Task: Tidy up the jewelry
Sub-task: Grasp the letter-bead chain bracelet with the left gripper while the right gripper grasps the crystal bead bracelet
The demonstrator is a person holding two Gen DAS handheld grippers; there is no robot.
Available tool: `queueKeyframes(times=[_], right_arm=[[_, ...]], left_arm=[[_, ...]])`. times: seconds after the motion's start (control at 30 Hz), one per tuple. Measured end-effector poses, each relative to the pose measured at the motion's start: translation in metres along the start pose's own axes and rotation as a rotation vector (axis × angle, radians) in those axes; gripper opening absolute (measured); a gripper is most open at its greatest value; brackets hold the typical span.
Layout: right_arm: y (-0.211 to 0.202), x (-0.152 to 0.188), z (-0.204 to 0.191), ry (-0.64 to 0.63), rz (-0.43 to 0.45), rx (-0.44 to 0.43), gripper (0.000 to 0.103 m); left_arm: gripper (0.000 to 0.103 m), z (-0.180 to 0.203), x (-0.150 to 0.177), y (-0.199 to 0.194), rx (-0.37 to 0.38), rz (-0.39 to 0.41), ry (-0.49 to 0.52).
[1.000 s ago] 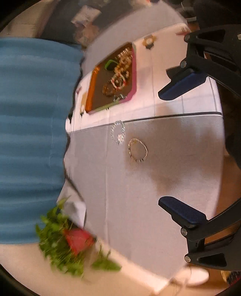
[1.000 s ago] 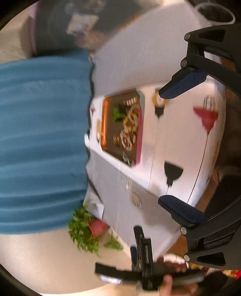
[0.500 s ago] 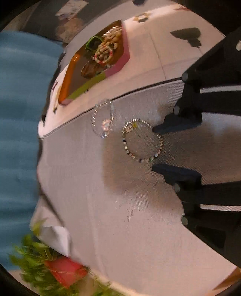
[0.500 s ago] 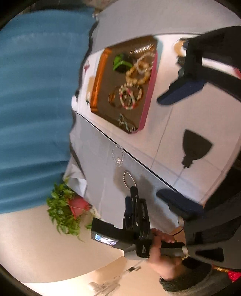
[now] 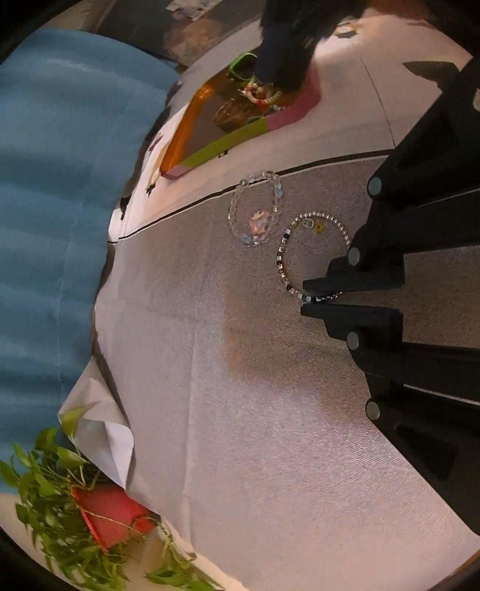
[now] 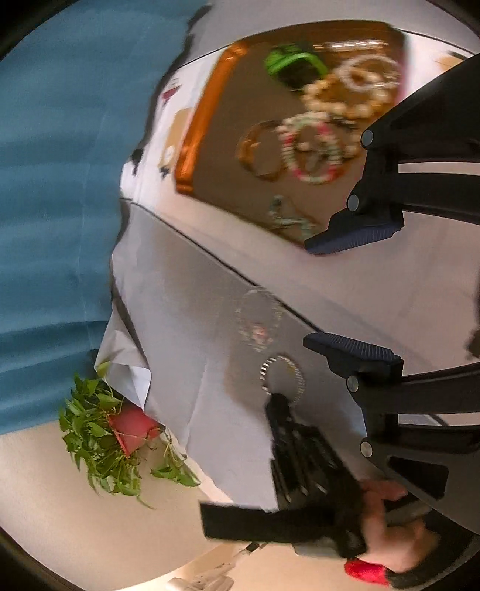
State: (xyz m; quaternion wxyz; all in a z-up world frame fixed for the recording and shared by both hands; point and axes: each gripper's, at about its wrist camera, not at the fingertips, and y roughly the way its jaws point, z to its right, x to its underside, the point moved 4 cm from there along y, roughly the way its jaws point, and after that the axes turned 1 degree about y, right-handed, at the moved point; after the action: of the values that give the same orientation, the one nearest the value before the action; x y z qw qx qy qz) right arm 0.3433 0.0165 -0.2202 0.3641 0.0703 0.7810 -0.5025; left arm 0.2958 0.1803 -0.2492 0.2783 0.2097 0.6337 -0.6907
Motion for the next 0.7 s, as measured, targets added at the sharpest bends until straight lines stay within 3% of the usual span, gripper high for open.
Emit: queueKeyframes(times=[0.1, 0.33, 0.4, 0.7], right_arm=[[0.027, -0.018, -0.003, -0.021, -0.038, 0.013, 0.027], [0.073, -0.034, -0.018, -0.086, -0.107, 0.045, 0.021], [0.084, -0.029, -0.018, -0.089, -0.153, 0.058, 0.010], [0.040, 0.026, -0.024, -0.110, -0.128, 0.093, 0.008]], left_arm=[[0.003, -0.003, 0.002, -0.001, 0.021, 0.009, -0.023], [0.006, -0.006, 0.003, -0.002, 0.047, 0.014, -0.052], [0.009, -0.011, 0.003, -0.003, 0.067, 0.018, -0.080], [0.013, -0.006, 0.003, -0.004, 0.058, 0.018, -0.072]])
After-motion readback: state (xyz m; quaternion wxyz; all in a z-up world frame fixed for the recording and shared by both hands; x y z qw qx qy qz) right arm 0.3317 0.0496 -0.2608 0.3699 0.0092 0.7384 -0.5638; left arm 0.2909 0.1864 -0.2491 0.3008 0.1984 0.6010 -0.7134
